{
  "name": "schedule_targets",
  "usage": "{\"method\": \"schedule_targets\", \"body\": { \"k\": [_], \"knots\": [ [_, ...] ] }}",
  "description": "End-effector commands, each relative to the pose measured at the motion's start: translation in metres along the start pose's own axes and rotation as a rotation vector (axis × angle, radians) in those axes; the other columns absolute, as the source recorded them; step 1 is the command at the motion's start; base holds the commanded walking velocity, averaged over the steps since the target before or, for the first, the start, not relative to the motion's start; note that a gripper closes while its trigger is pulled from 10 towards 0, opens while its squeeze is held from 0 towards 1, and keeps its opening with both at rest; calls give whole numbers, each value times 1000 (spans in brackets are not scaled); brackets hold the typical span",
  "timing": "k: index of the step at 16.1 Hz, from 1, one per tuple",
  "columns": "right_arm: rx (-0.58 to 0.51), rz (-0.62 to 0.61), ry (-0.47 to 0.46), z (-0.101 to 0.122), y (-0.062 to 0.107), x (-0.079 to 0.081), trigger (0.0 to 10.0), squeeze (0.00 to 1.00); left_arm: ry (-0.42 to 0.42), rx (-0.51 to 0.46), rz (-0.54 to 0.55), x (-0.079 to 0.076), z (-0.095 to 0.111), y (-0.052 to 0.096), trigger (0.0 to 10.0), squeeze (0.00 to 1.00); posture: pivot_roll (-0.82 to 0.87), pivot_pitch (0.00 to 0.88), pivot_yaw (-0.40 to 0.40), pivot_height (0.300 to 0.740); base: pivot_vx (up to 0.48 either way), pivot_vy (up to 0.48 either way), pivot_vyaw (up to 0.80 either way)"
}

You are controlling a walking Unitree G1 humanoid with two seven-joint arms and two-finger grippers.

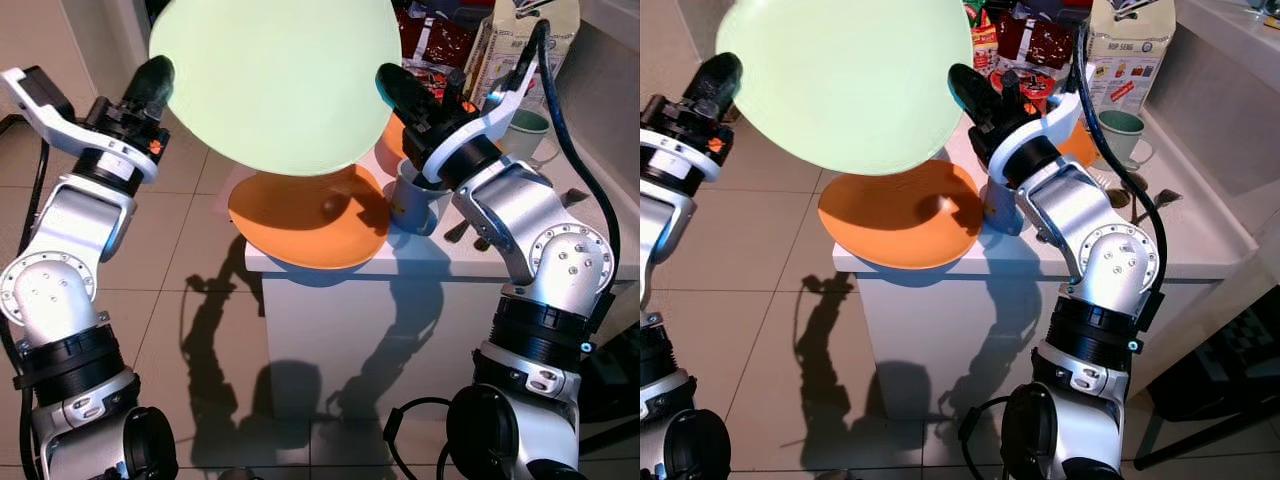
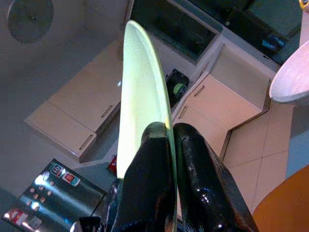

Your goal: Setting the table

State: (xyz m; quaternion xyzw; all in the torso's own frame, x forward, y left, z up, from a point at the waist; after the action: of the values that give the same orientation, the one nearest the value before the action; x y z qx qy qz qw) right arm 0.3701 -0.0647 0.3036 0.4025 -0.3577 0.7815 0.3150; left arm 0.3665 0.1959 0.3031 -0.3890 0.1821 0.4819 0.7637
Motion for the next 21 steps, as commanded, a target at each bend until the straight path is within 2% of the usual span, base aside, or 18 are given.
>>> {"method": "schedule_targets", "body": {
  "k": [1,3,6,9,11,12,13,14,18,21],
  "knots": [
    [32,59,-2,-9,-3,14,0,0,-10,33,-32,-12,-9,-8,10000,1000,36,0,-52,740,0,0,0],
    [25,77,-8,-8,-5,18,0,0,-34,23,-33,-13,-3,-6,10000,1000,46,0,-55,740,0,0,0],
    [-7,98,-20,-3,-6,23,0,0,-51,18,-1,-2,6,-1,10000,1000,57,0,-30,740,0,0,0],
    [-28,120,-44,0,-3,26,0,0,-65,9,16,-3,9,4,10000,1000,80,0,-37,740,0,0,0],
    [-39,130,-41,5,-3,27,0,0,-84,10,62,5,10,9,10000,1000,84,0,-45,740,0,0,0],
    [-62,134,-28,14,-3,27,0,0,-83,1,118,16,12,14,10000,1000,88,0,-51,740,0,0,0],
    [-87,127,-19,23,-2,24,0,0,-75,-12,129,19,16,17,10000,71,96,0,-61,740,0,0,0],
    [-107,117,-10,31,-1,20,0,0,-75,-20,123,17,19,20,10000,0,104,0,-65,740,0,0,0],
    [-152,97,7,47,0,12,0,0,-149,19,45,-2,15,21,10000,0,104,0,-70,740,0,0,0],
    [-183,95,11,55,1,11,0,0,-184,27,49,-3,11,23,10000,0,98,0,-66,740,0,0,0]
  ]
}}
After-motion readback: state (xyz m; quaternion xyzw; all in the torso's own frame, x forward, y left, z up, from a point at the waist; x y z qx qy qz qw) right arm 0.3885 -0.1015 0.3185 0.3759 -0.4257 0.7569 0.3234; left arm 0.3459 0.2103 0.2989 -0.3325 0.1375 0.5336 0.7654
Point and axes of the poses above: a point about 5 cm out from each wrist's last joint towards the gripper, its own y axis pointing back from the gripper into the wrist, its own z axis along the axis of the wrist's last joint, x = y × z, the point moved 6 cm from there along -y, pointing out of the wrist towards the gripper, and after that the axes turned 3 degrees about -y, right-handed, at the moved point
